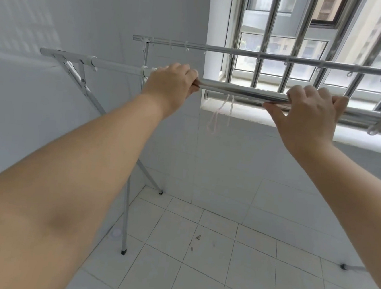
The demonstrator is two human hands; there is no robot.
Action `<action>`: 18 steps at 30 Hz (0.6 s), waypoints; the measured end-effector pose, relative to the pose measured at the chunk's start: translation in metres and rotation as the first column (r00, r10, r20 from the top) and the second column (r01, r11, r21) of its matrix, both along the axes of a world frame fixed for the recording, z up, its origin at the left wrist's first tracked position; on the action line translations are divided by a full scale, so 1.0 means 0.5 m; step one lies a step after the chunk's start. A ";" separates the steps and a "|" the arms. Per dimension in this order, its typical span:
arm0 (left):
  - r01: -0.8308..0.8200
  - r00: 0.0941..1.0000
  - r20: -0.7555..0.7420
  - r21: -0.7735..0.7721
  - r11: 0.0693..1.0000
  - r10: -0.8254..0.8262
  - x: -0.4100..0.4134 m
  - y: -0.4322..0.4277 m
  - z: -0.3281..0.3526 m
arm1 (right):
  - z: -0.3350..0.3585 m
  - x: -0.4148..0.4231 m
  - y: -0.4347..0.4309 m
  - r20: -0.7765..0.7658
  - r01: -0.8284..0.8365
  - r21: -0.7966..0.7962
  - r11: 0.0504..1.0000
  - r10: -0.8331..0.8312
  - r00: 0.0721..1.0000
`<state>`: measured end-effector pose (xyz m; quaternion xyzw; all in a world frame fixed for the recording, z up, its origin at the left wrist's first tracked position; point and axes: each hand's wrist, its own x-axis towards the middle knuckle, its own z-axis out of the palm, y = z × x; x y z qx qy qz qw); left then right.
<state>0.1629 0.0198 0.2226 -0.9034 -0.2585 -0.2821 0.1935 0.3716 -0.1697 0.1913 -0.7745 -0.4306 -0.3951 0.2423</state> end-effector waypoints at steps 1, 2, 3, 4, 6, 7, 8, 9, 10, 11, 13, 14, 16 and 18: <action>-0.005 1.000 -0.006 -0.005 1.000 0.005 0.000 0.003 0.001 | 0.000 0.002 0.004 0.013 -0.004 0.006 1.000 0.004 1.000; -0.010 1.000 -0.012 -0.009 1.000 0.010 -0.001 0.007 0.002 | 0.001 0.002 0.009 0.024 -0.006 0.012 1.000 0.006 1.000; -0.015 1.000 -0.014 -0.011 1.000 0.014 -0.002 0.013 0.003 | 0.002 0.000 0.016 0.031 -0.013 0.015 1.000 0.012 0.999; -0.021 1.000 -0.015 -0.010 1.000 0.021 -0.004 0.018 0.003 | 0.002 -0.003 0.022 0.033 -0.022 0.020 1.000 0.021 0.999; -0.035 0.999 -0.016 -0.010 0.999 0.034 -0.013 0.032 0.007 | 0.004 -0.010 0.038 0.037 -0.045 0.031 0.999 0.043 0.998; -0.037 0.999 -0.023 -0.017 0.999 0.036 -0.017 0.039 0.009 | 0.004 -0.013 0.045 0.031 -0.054 0.033 0.998 0.053 0.998; -0.034 0.999 -0.027 -0.023 0.999 0.033 -0.021 0.045 0.010 | 0.005 -0.016 0.051 0.022 -0.062 0.036 0.997 0.062 0.998; -0.030 0.999 -0.032 -0.026 0.999 0.030 -0.026 0.053 0.012 | 0.006 -0.018 0.059 0.014 -0.072 0.041 0.997 0.071 0.997; -0.028 0.999 -0.036 -0.025 0.999 0.027 -0.030 0.060 0.014 | 0.007 -0.020 0.065 0.010 -0.080 0.046 0.996 0.079 0.997; -0.029 0.999 -0.044 -0.020 0.999 0.028 -0.035 0.069 0.016 | 0.007 -0.024 0.073 0.008 -0.083 0.052 0.995 0.083 0.997; -0.041 0.998 -0.056 -0.011 0.999 0.040 -0.042 0.082 0.018 | 0.007 -0.031 0.088 0.013 -0.085 0.056 0.995 0.084 0.996; -0.048 0.997 -0.062 -0.012 0.999 0.047 -0.048 0.090 0.019 | 0.008 -0.037 0.098 0.015 -0.083 0.053 0.995 0.083 0.996; -0.055 0.996 -0.070 -0.017 0.998 0.054 -0.060 0.106 0.022 | 0.011 -0.051 0.117 0.010 -0.086 0.047 0.995 0.086 0.996; -0.064 0.995 -0.075 -0.029 0.998 0.061 -0.074 0.122 0.024 | 0.013 -0.066 0.136 0.008 -0.086 0.034 0.996 0.086 0.996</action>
